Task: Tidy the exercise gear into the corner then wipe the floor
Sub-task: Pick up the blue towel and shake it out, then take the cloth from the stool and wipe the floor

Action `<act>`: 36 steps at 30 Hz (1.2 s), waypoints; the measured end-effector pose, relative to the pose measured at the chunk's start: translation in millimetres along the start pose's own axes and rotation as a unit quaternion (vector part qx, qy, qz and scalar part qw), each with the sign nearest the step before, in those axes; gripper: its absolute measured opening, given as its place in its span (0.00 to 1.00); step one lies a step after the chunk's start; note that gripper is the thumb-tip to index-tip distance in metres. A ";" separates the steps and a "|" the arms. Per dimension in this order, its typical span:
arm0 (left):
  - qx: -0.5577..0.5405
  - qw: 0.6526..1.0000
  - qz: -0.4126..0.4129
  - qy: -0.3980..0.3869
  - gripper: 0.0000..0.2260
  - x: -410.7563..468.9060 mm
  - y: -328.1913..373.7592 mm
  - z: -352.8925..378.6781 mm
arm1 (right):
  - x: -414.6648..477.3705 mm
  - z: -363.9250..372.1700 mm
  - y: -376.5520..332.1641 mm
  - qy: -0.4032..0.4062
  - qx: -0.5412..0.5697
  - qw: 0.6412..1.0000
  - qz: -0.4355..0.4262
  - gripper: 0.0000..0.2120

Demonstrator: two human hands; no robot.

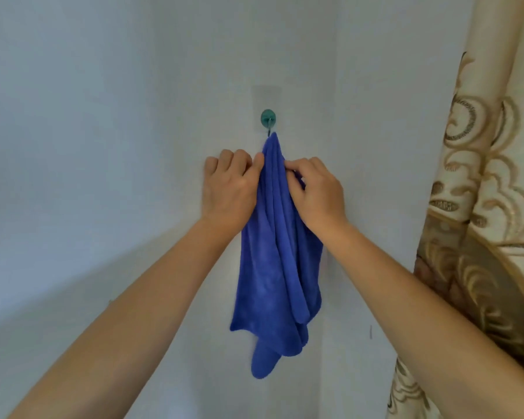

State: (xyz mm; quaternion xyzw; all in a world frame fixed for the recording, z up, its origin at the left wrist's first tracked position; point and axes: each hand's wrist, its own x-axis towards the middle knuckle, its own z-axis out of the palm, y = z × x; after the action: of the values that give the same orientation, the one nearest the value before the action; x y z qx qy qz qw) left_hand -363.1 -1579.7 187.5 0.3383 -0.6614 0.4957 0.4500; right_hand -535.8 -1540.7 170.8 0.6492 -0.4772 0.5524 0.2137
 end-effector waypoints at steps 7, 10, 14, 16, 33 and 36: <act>-0.076 0.995 -0.038 -0.053 0.13 -23.4 1.2 -32.3 | -17.3 -14.5 4.2 -0.085 -0.040 0.995 0.017 0.15; -0.080 0.984 -0.128 -0.091 0.16 -73.3 2.0 -60.2 | -38.5 -18.8 1.6 -0.017 -0.011 1.000 0.012 0.18; -0.036 0.956 -0.237 -0.170 0.21 -158.1 0.6 -112.1 | -84.3 -4.8 -20.8 0.039 0.026 0.999 -0.024 0.16; -0.004 0.939 -0.255 -0.230 0.23 -199.7 -3.3 -144.0 | -118.9 15.4 -37.6 0.016 0.040 0.998 -0.041 0.16; 0.402 0.754 -0.389 -0.345 0.28 -392.1 -208.0 -641.5 | -330.7 116.7 -537.8 -0.207 0.298 0.891 -0.272 0.31; 0.479 0.705 -0.402 -0.334 0.28 -417.9 -237.6 -773.3 | -372.7 105.0 -675.1 -0.210 0.354 0.857 -0.311 0.30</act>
State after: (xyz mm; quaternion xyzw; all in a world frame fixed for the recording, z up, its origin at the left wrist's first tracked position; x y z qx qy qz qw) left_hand 203.2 -903.2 -37.7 0.8858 -0.2428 0.3722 0.1334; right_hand 120.2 -1176.3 -35.3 0.8962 -0.0561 0.4393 0.0249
